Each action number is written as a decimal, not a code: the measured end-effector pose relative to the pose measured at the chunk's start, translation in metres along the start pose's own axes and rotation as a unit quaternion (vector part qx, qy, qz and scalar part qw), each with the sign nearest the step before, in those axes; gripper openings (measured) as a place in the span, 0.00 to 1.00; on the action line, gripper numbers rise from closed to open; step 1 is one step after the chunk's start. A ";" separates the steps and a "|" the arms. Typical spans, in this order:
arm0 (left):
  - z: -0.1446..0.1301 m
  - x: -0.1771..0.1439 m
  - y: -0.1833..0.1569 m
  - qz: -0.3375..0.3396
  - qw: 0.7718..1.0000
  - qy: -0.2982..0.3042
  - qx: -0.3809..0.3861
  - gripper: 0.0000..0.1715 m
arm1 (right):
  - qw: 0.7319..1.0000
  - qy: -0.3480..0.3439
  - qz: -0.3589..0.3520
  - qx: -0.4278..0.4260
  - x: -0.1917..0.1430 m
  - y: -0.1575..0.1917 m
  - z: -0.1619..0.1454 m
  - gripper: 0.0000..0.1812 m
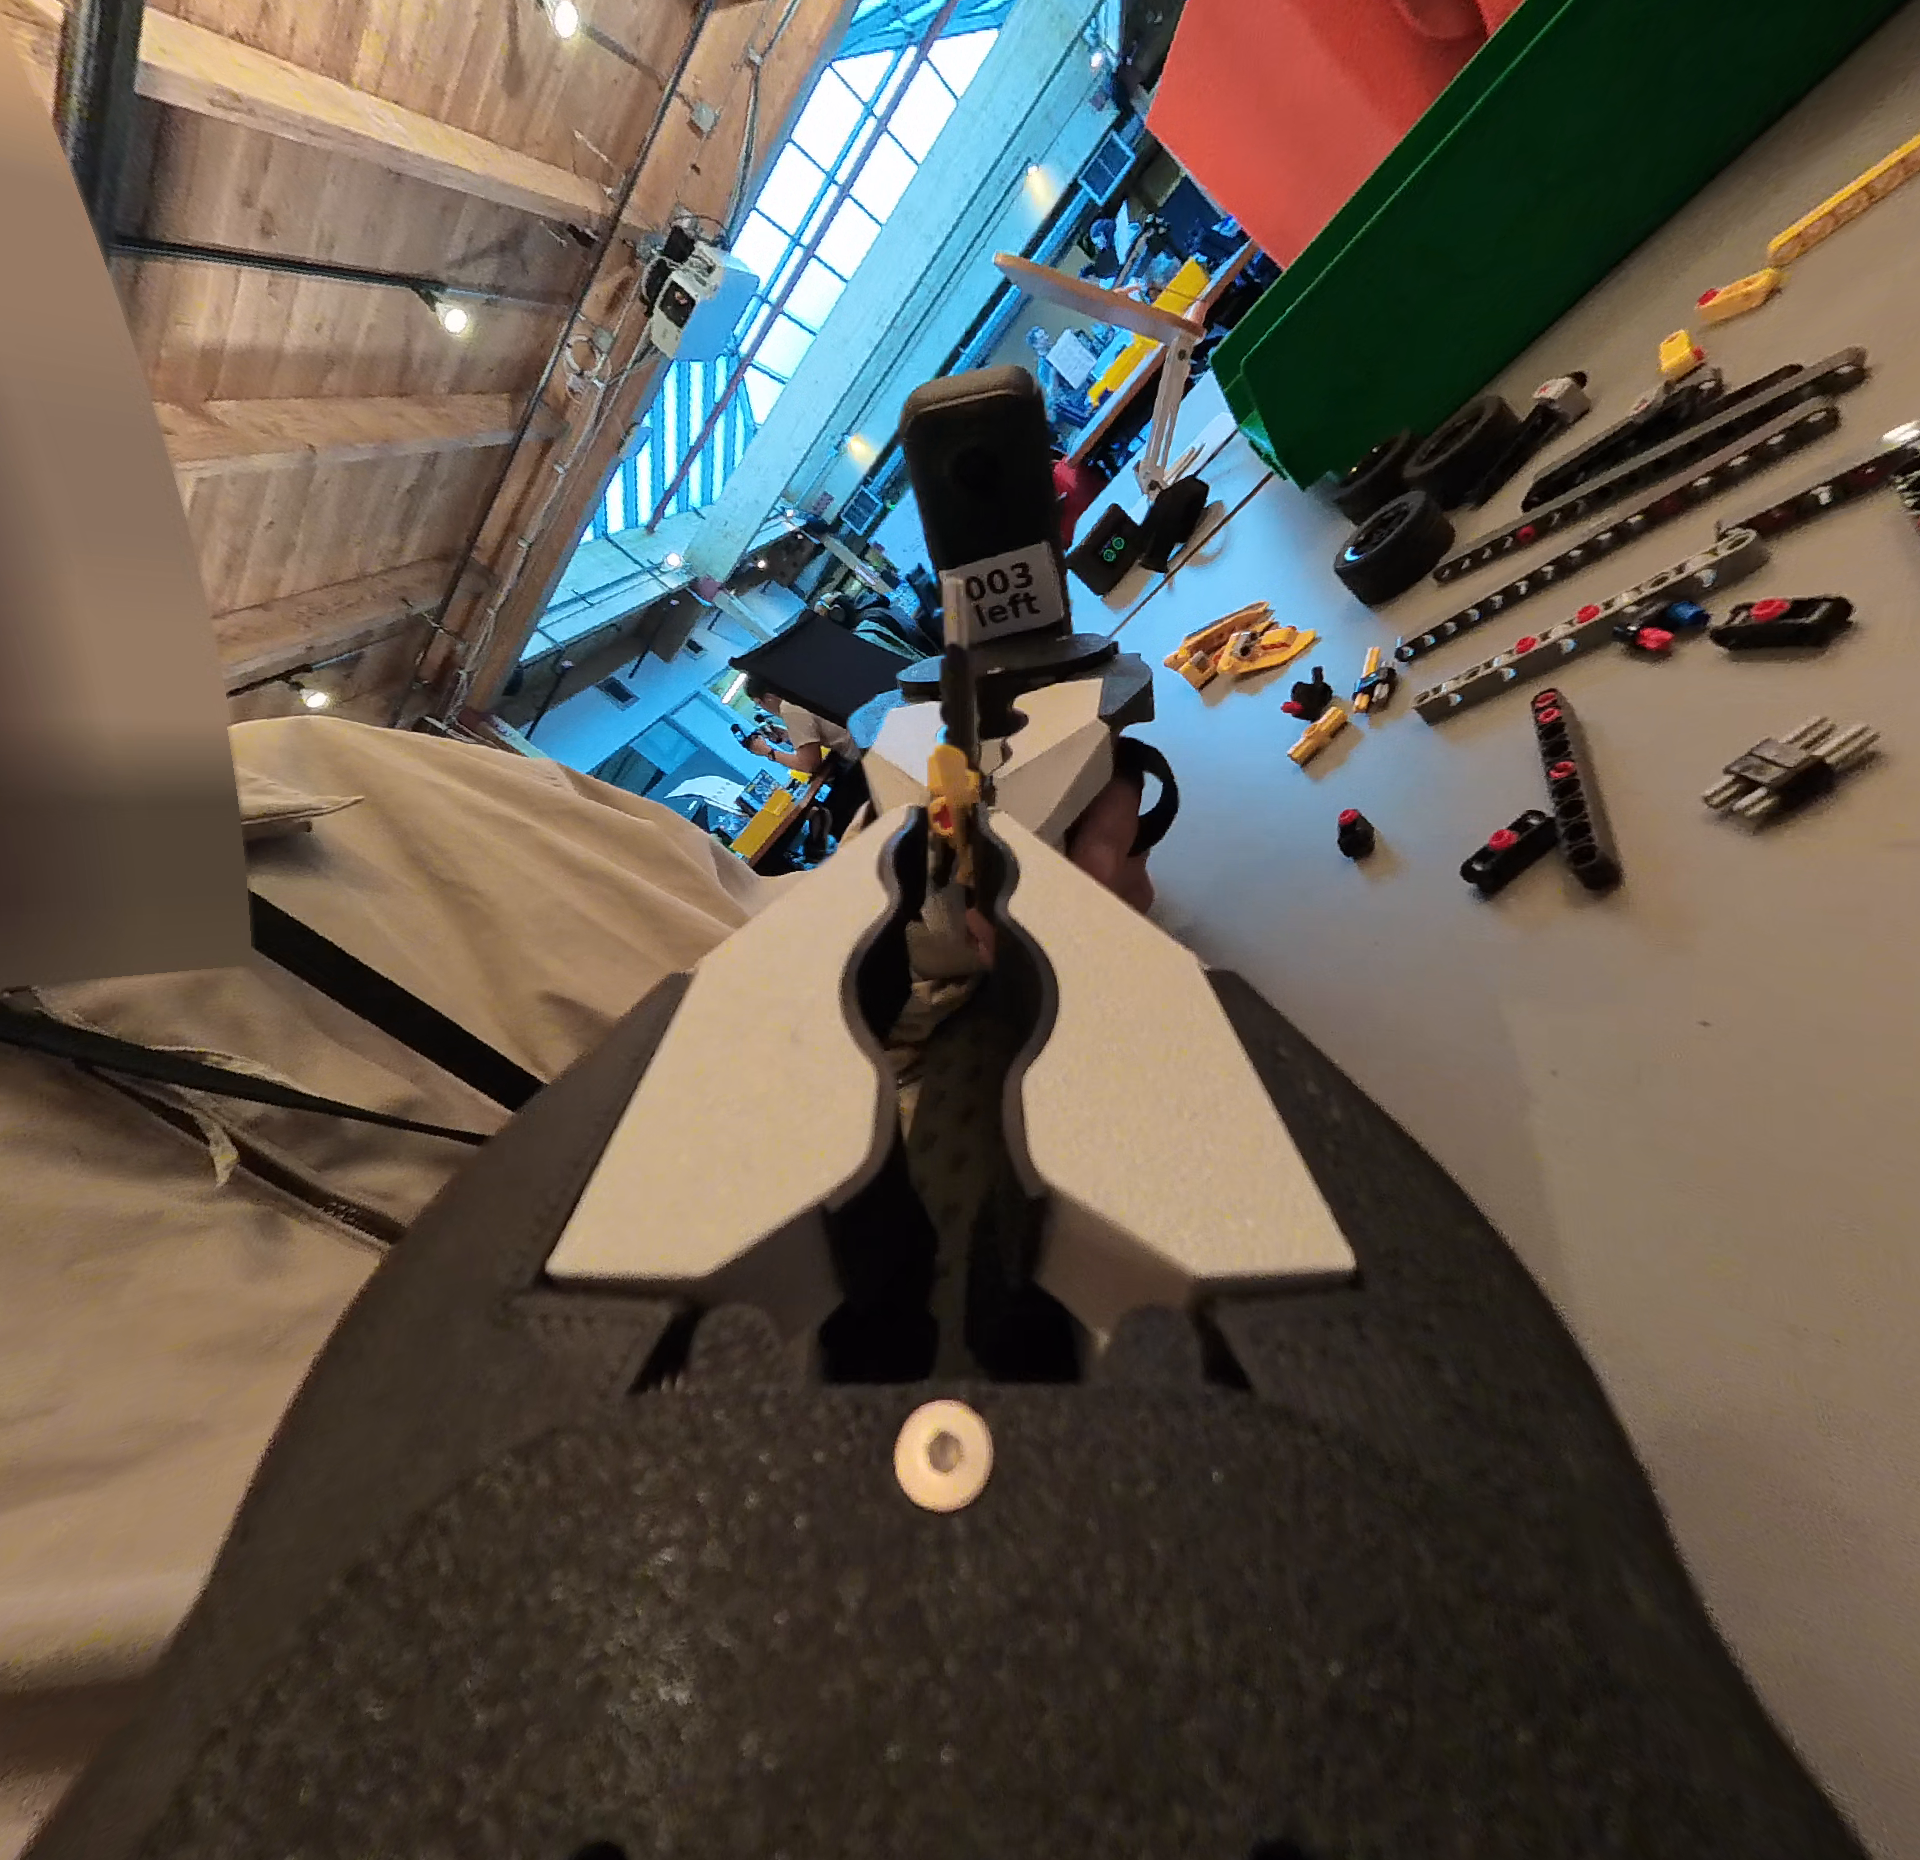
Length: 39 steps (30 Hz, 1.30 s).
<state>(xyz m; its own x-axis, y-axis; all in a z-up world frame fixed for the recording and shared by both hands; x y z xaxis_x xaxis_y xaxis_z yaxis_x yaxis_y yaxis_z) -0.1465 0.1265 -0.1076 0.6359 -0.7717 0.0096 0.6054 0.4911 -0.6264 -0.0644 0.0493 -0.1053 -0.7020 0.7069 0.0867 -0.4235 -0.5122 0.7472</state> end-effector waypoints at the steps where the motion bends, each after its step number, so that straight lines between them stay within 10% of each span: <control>1: 0.000 0.000 0.000 0.002 1.000 0.000 0.000 0.04 | 1.000 -0.001 0.001 0.000 0.001 0.000 0.000 0.04; 11: 0.004 -0.007 0.000 0.007 1.000 -0.022 0.013 0.04 | 1.000 0.000 -0.009 -0.017 0.002 -0.001 0.004 0.04; 15: 0.022 -0.054 0.013 0.010 0.987 -0.154 -0.045 0.03 | 0.977 -0.193 -0.086 -0.007 -0.123 -0.005 0.044 0.03; 24: 0.004 -0.008 0.002 0.003 1.000 -0.020 0.004 0.04 | 0.964 -0.152 -0.219 -0.006 -0.210 0.006 0.048 0.03; 31: 0.012 -0.018 0.006 -0.016 0.997 -0.063 -0.038 0.04 | 0.767 -0.062 -0.638 -0.044 -0.296 -0.021 0.036 0.04; 37: 0.011 -0.017 0.004 -0.014 0.998 -0.058 -0.026 0.04 | 0.711 -0.047 -0.695 -0.091 -0.285 -0.013 0.045 0.18; 39: 0.010 -0.017 0.004 -0.013 0.998 -0.057 -0.024 0.04 | 0.756 -0.022 -0.640 -0.138 -0.236 -0.009 0.050 0.18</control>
<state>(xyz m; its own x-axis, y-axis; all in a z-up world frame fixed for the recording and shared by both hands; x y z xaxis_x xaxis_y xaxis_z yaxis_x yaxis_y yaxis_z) -0.1498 0.1454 -0.1021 0.6720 -0.7319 0.1127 0.6001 0.4490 -0.6621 0.1341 -0.0881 -0.0996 0.4004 0.7214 -0.5650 -0.8468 0.5269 0.0727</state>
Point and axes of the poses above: each gripper's, where its closed fingertips meet, x out along the fingers, z out of its top, y = z × x across the jaws, the point moved 6 cm from there along -x, back along the fingers, and after that the axes turned 3 degrees about y, right-handed, at the moved point
